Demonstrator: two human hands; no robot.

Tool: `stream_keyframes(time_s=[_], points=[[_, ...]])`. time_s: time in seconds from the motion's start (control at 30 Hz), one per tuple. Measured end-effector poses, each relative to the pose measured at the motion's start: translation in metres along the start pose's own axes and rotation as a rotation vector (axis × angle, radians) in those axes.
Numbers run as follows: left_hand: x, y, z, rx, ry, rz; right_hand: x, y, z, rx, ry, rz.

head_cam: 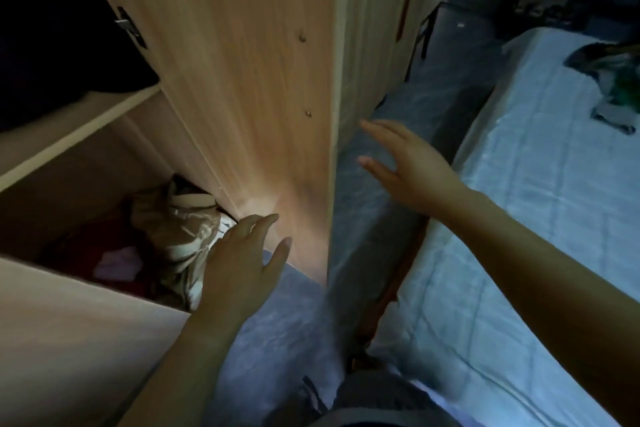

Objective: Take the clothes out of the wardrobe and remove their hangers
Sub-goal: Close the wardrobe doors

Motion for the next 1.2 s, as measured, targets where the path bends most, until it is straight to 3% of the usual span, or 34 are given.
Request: stream_keyframes(time_s=[0.2, 0.37, 0.53, 0.77, 1.03, 1.2], points=[[-0.02, 0.003, 0.031, 0.007, -0.113, 0.091, -0.056, -0.015, -0.012, -0.171, -0.297, 0.028], [-0.017, 0.008, 0.038, -0.029, -0.173, 0.104, -0.062, -0.023, -0.022, -0.268, -0.464, 0.11], [-0.003, 0.007, 0.038, -0.025, -0.215, 0.174, -0.058, -0.027, -0.04, -0.312, -0.602, 0.069], [0.035, -0.011, 0.023, 0.006, -0.28, 0.307, -0.029, -0.009, -0.097, -0.283, -0.734, 0.099], [0.074, -0.047, -0.016, 0.064, -0.442, 0.494, -0.017, 0.021, -0.179, -0.373, -0.805, -0.243], [0.069, -0.068, -0.042, 0.19, -0.564, 0.682, -0.044, 0.013, -0.212, -0.558, -0.759, -0.098]])
Point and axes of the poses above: each hand's wrist, its own x-axis away from the middle knuckle, its own y-axis out of the palm, z = x × y, the point moved 7 cm from there along -x, towards the middle knuckle, and after that the axes turned 5 degrees about y, right-handed, at the moved point
